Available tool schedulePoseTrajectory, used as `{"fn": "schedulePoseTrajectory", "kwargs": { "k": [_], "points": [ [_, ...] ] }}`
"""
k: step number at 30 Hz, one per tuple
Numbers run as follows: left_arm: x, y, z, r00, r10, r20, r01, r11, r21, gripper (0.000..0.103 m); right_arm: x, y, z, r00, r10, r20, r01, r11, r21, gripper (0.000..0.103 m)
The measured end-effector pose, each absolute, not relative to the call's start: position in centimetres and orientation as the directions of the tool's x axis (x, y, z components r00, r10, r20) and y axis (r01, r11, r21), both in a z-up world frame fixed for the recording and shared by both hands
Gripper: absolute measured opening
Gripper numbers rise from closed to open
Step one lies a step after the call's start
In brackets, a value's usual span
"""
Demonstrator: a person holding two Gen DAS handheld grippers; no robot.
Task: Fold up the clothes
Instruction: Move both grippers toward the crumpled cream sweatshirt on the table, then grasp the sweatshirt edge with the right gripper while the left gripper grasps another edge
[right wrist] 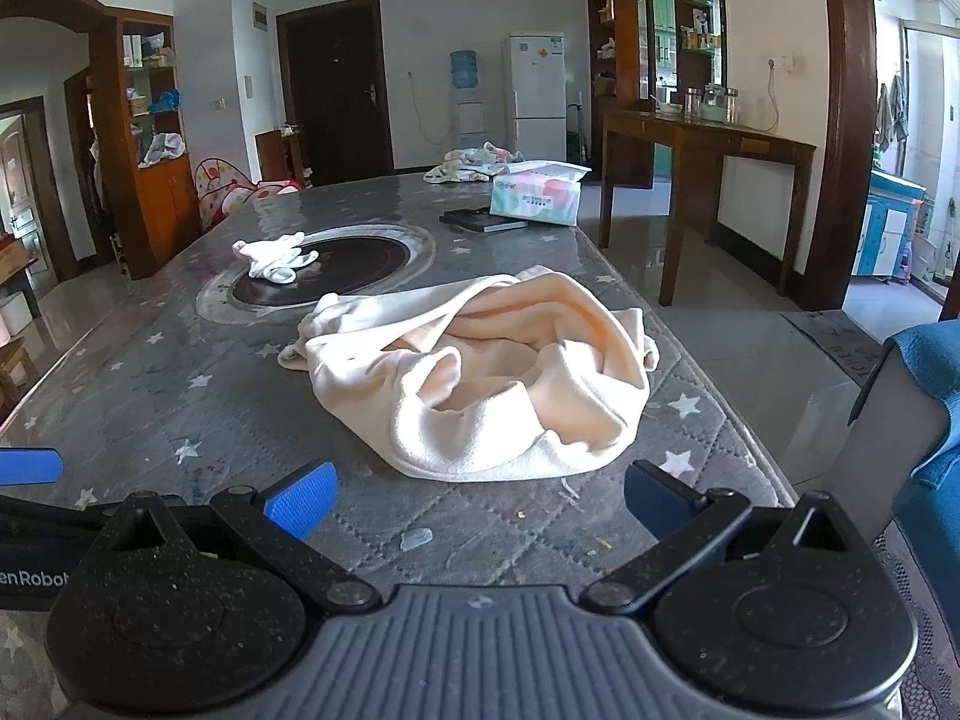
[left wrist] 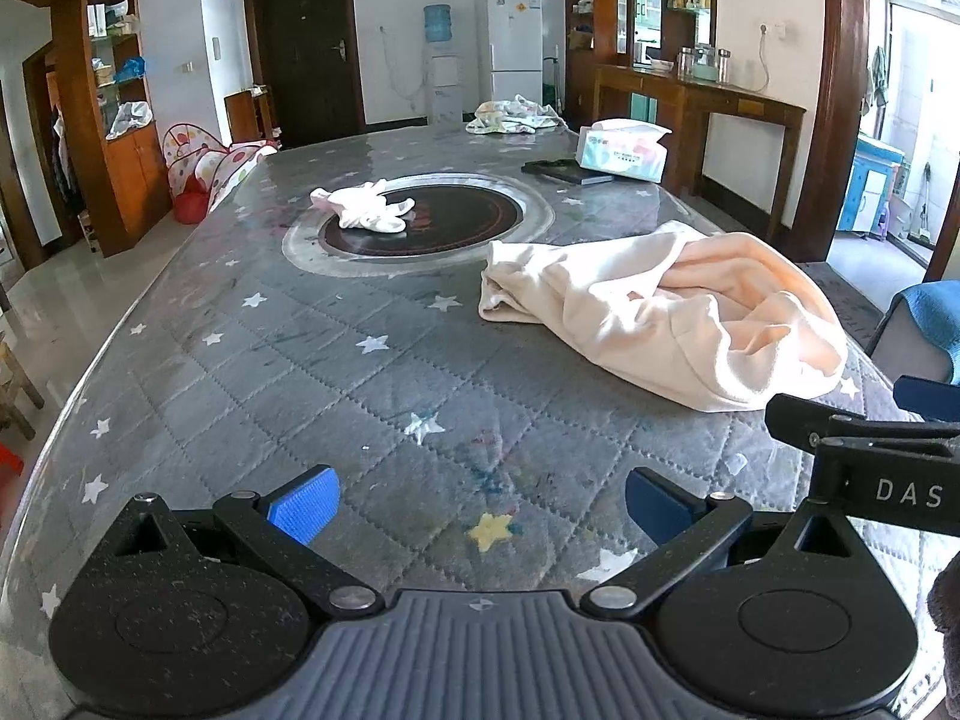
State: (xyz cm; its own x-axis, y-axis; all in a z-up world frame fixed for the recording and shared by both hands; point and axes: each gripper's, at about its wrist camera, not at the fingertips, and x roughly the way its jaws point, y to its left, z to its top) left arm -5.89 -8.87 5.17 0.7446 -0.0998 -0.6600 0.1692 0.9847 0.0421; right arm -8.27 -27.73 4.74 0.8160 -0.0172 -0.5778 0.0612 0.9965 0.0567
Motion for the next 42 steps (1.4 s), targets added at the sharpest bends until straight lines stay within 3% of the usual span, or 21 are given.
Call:
{"fn": "schedulePoseTrajectory", "kwargs": {
  "k": [42],
  "points": [
    [-0.3,-11.0,5.3,0.708,-0.079,-0.702,0.161,0.986,0.052,0.103,-2.7,-30.8,4.6,0.806,-0.009,-0.592,0.062,0.996,0.069,0.103]
  ]
}}
